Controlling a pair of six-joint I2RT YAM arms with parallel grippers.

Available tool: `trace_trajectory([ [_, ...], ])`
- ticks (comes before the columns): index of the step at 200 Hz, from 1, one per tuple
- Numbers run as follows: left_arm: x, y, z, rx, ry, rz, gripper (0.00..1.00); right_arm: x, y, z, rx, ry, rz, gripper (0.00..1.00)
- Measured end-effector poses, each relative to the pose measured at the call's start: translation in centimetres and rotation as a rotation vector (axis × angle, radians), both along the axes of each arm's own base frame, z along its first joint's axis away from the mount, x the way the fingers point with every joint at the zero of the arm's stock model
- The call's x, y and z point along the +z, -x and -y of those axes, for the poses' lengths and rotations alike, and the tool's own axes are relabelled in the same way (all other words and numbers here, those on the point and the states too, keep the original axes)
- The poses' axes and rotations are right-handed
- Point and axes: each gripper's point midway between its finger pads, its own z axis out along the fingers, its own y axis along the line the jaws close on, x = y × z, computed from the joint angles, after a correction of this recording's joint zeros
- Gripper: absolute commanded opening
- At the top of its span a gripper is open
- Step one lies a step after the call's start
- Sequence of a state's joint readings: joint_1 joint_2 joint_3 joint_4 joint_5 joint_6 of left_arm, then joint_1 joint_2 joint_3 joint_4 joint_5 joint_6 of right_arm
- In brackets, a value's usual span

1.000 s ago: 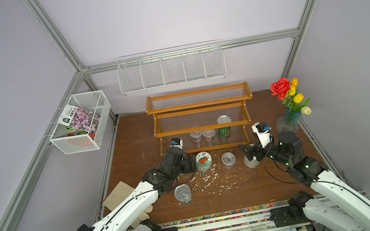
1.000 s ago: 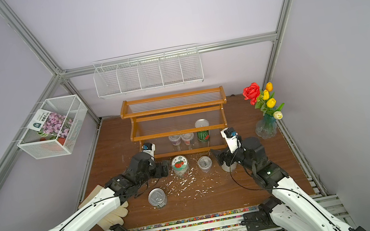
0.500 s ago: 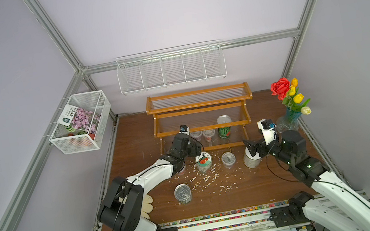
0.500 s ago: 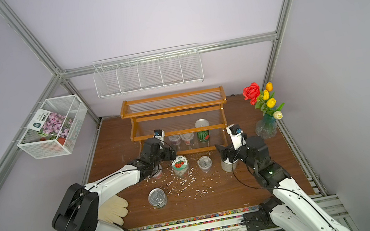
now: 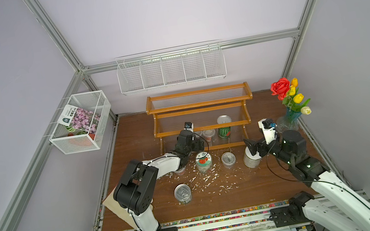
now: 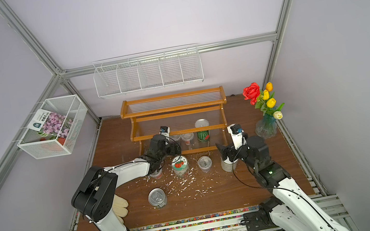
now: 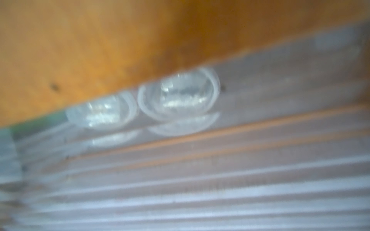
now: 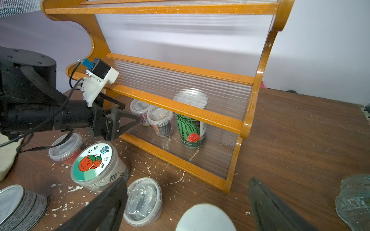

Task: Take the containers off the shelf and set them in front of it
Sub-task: 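Pick up a container from the shelf.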

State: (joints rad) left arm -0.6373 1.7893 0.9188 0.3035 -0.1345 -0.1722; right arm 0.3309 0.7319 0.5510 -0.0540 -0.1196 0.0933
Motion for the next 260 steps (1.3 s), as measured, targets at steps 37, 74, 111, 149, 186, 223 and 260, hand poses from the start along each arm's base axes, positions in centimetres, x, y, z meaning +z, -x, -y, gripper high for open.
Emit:
trace_trajectory([
  [37, -0.6, -0.7, 0.2, -0.001, -0.001, 0.020, 0.97, 0.2, -0.2, 0.1, -0.005, -0.002, 0.007, 0.97],
  [74, -0.5, -1.5, 0.1, 0.002, 0.003, 0.046, 0.97, 0.0, -0.3, 0.1, -0.006, -0.001, 0.004, 0.97],
  [111, 0.1, -2.5, 0.5, 0.002, 0.001, 0.077, 0.97, 0.0, -0.3, 0.1, -0.007, -0.001, 0.005, 0.97],
  [149, 0.3, -3.0, 0.7, -0.004, 0.002, 0.099, 0.97, 0.0, -0.4, 0.3, -0.017, 0.001, 0.006, 0.97],
  [186, 0.4, -3.4, 1.0, -0.013, -0.010, 0.114, 0.91, 0.1, -0.5, 0.4, -0.023, 0.001, 0.010, 0.97],
  [223, 0.2, -3.6, 1.2, -0.022, -0.035, 0.111, 0.81, 0.2, -0.5, 0.5, -0.025, 0.001, 0.012, 0.97],
  [260, 0.1, -3.6, 1.1, -0.026, -0.048, 0.104, 0.71, 0.2, -0.5, 0.5, -0.026, 0.001, 0.013, 0.97],
])
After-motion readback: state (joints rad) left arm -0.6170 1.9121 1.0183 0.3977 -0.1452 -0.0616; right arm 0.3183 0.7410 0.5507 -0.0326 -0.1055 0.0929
